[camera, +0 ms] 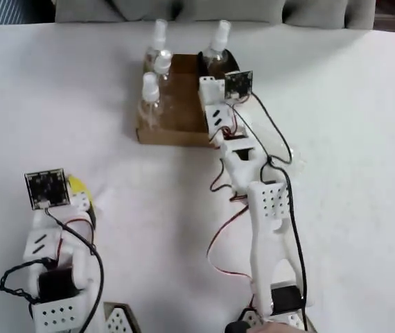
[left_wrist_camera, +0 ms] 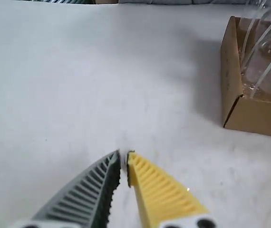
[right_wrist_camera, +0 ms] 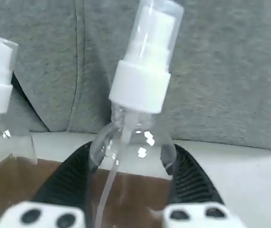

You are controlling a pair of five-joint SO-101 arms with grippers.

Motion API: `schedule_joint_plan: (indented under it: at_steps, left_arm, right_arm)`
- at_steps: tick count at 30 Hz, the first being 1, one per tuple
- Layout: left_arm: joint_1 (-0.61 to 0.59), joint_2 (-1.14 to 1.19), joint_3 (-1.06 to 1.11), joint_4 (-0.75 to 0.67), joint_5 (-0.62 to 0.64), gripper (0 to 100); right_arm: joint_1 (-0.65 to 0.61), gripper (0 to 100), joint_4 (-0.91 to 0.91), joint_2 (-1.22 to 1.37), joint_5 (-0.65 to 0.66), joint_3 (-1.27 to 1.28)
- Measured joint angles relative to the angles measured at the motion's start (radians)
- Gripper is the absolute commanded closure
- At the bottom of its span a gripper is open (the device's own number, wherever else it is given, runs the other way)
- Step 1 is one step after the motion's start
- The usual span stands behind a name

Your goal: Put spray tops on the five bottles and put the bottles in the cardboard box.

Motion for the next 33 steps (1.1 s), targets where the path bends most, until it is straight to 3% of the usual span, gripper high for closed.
schedule_joint_plan:
  at_steps: [15,22,33]
  left_arm:
    - [0.0,0.0,0.0,0.0,0.0,96]
    - [0.0,0.0,0.0,0.0,0.0,96]
    - [0.0,0.0,0.0,0.0,0.0,96]
  right_arm:
    - [0.0,97.3,0.032,0.018,0.003,-0.02]
    - [0.0,83.5,0.046,0.018,0.003,-0.021]
    - [0.0,82.4,0.089,0.017,0.003,-0.031]
